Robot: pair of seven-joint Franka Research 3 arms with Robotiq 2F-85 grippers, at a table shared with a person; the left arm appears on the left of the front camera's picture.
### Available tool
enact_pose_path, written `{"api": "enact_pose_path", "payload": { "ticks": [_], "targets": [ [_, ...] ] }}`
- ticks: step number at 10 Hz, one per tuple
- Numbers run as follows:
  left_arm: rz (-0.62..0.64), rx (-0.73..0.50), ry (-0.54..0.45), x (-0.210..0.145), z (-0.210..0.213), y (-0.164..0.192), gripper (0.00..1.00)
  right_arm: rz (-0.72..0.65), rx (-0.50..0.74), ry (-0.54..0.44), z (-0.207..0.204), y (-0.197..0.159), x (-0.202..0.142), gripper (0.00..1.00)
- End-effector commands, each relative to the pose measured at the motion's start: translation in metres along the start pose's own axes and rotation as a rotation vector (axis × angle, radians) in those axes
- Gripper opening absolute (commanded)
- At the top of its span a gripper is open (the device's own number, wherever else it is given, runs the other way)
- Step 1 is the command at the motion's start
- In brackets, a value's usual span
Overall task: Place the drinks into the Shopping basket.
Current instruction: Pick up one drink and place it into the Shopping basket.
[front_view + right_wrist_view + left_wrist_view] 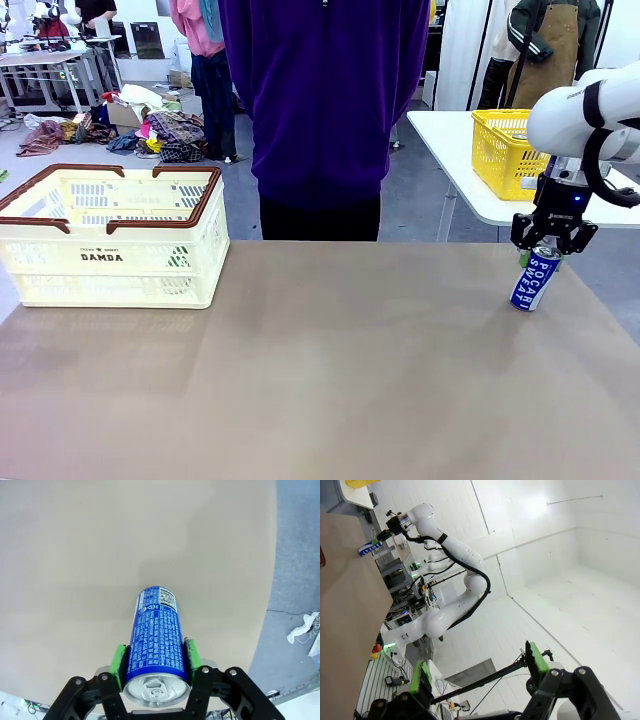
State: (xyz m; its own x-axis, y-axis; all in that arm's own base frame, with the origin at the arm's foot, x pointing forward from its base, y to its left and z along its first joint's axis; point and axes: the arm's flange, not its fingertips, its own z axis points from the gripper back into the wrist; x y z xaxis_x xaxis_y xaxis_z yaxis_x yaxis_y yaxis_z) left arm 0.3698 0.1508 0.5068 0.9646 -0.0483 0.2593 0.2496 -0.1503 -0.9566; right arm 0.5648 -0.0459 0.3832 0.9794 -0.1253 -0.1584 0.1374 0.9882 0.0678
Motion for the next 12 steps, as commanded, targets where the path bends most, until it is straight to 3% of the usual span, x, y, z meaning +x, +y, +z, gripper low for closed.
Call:
{"api": "enact_pose_path", "payload": {
  "ticks": [1, 3, 5, 7, 9, 11, 12],
  "targets": [
    [-0.003, -0.014, -0.001, -0.002, 0.005, -0.003, 1.00, -0.021, 0.039, 0.021, 0.005, 0.001, 0.009, 0.00],
    [-0.003, -0.014, -0.001, -0.002, 0.005, -0.003, 1.00, -0.016, 0.052, 0.026, 0.010, 0.000, 0.008, 0.00],
    [-0.003, -0.014, -0.001, -0.002, 0.005, -0.003, 1.00, -0.013, 0.082, 0.032, 0.049, -0.007, -0.010, 0.00],
    [-0.003, -0.014, -0.001, -0.002, 0.005, -0.003, 1.00, -0.054, 0.109, 0.059, 0.115, -0.014, -0.056, 0.00],
    [-0.003, -0.014, -0.001, -0.002, 0.005, -0.003, 1.00, -0.126, 0.088, -0.002, 0.148, -0.014, -0.111, 0.00],
    [-0.003, -0.014, -0.001, -0.002, 0.005, -0.003, 1.00, -0.165, 0.131, -0.030, 0.144, -0.018, -0.149, 0.00],
    [-0.003, -0.014, -0.001, -0.002, 0.005, -0.003, 1.00, -0.206, 0.148, -0.057, 0.138, -0.029, -0.150, 0.00]
  ]
}}
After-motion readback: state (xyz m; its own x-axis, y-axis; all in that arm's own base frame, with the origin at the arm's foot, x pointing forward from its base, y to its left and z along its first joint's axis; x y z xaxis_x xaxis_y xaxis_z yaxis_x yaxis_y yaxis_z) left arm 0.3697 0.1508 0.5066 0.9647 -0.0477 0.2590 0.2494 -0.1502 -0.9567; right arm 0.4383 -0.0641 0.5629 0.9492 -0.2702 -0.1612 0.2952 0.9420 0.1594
